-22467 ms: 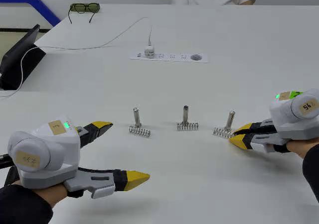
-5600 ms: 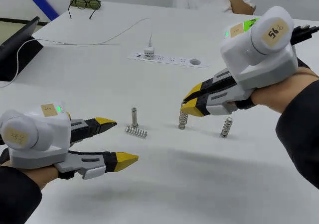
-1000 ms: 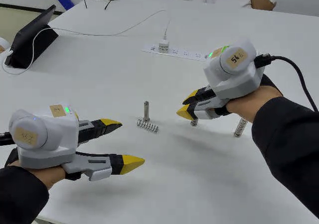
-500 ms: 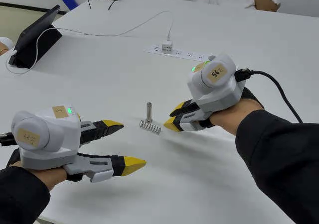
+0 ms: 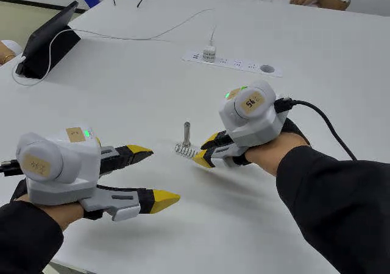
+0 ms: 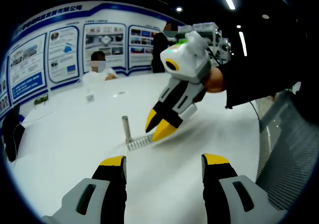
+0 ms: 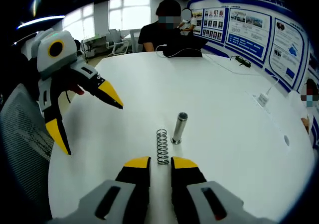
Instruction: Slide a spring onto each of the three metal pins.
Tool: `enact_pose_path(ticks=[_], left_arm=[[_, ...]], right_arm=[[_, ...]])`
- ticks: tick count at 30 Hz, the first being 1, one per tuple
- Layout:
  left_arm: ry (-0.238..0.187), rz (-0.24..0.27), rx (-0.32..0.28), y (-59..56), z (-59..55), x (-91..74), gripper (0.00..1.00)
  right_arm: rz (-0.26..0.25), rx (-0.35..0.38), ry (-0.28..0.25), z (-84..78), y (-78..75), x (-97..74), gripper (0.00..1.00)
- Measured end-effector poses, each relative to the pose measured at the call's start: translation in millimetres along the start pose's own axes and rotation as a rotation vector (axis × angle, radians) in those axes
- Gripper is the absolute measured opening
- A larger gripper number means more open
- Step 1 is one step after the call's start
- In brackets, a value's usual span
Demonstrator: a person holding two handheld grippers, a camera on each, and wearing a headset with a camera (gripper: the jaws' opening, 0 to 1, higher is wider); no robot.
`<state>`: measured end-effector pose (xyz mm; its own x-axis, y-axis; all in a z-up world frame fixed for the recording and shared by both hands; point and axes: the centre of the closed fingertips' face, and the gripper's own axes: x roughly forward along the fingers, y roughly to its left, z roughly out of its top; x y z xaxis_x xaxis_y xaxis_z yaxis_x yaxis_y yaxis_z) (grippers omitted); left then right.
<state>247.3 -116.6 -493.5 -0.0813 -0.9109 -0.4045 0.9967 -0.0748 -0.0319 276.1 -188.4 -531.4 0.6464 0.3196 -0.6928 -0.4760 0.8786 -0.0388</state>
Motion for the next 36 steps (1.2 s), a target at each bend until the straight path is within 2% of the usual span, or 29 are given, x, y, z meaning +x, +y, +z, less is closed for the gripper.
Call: enact_pose_path(ticks=[12, 19, 26, 36], left_arm=[[0.006, 0.003, -0.006, 2.7, -2.8, -0.6, 0.62], [0.011, 0.004, -0.009, 3.5, -4.4, -0.6, 0.62], [0.016, -0.005, 0.001, 1.8, -2.7, 2.2, 0.61], [0.023, -0.03, 0.033, -4.8, 2.5, 7.1, 0.61]], right_arm=[[-0.002, 0.017, 0.006, -4.7, -2.4, 11.2, 0.15], [0.002, 0.017, 0.003, -4.4, -1.2, 11.1, 0.12], [0.013, 0.013, 0.007, -4.5, 1.8, 3.4, 0.12], [0.026, -0.015, 0.016, -2.8, 10.7, -17.9, 0.12]])
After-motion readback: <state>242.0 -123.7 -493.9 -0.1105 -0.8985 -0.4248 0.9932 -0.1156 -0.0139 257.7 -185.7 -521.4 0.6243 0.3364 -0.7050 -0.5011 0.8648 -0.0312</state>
